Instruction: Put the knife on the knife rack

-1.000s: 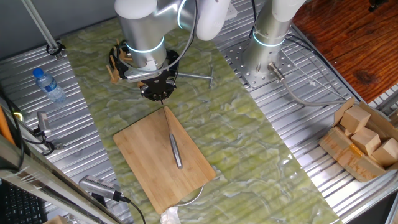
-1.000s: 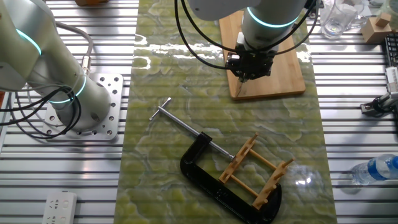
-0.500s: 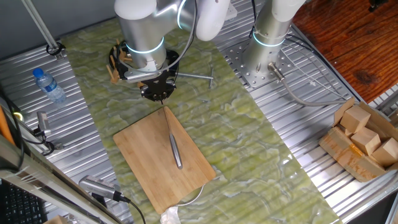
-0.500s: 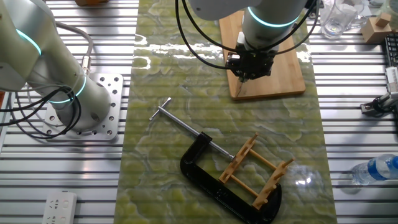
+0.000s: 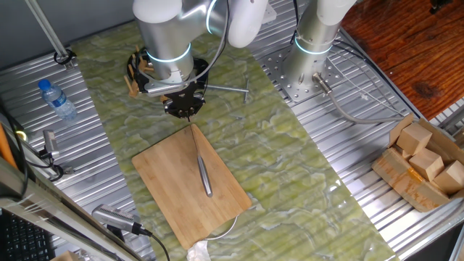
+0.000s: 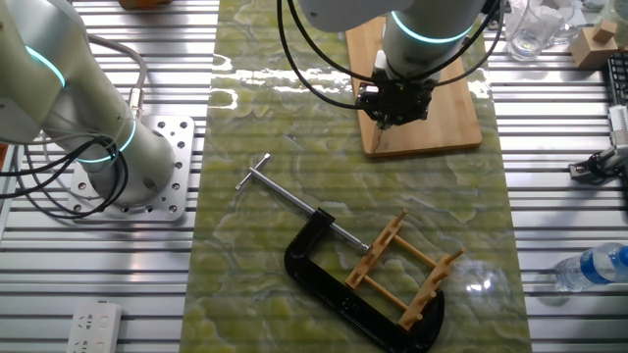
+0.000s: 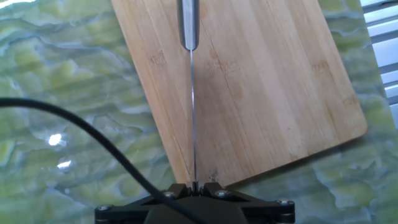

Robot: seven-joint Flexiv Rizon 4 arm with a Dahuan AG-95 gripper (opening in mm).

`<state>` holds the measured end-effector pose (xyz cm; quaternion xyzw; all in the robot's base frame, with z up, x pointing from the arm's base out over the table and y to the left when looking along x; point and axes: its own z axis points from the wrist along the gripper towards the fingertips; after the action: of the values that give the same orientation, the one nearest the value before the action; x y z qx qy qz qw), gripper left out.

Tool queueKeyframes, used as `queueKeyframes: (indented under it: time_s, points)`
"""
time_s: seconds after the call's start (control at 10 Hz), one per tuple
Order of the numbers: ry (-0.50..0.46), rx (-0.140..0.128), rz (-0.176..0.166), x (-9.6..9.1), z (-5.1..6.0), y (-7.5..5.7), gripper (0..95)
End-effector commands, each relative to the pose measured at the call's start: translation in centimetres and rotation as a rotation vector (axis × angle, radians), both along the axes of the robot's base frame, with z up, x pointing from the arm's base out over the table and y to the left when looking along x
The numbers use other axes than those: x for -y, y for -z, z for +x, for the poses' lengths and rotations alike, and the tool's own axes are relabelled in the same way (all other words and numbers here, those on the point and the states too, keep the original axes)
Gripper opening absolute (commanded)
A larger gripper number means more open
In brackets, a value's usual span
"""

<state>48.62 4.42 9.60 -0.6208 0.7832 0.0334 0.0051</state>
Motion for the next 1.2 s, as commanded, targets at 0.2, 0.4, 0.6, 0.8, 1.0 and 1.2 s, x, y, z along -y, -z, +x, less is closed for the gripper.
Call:
queueKeyframes:
  time_s: [0.2,0.4,0.6,0.8,1.0,1.2]
  points:
    - [0.000,0.001,0.000,0.1,0.0,0.0,19.0]
    - [-0.003,0.010,-0.002,0.1,0.0,0.1,19.0]
    - [0.031,0.046,0.010,-0.5,-0.1,0.7,19.0]
    - [0.081,0.060,0.021,-1.8,-0.6,2.0,0.0]
    - [0.071,0.056,0.020,-1.8,-0.5,2.0,0.0]
    - [0.115,0.036,0.036,-1.5,-0.5,2.2,0.0]
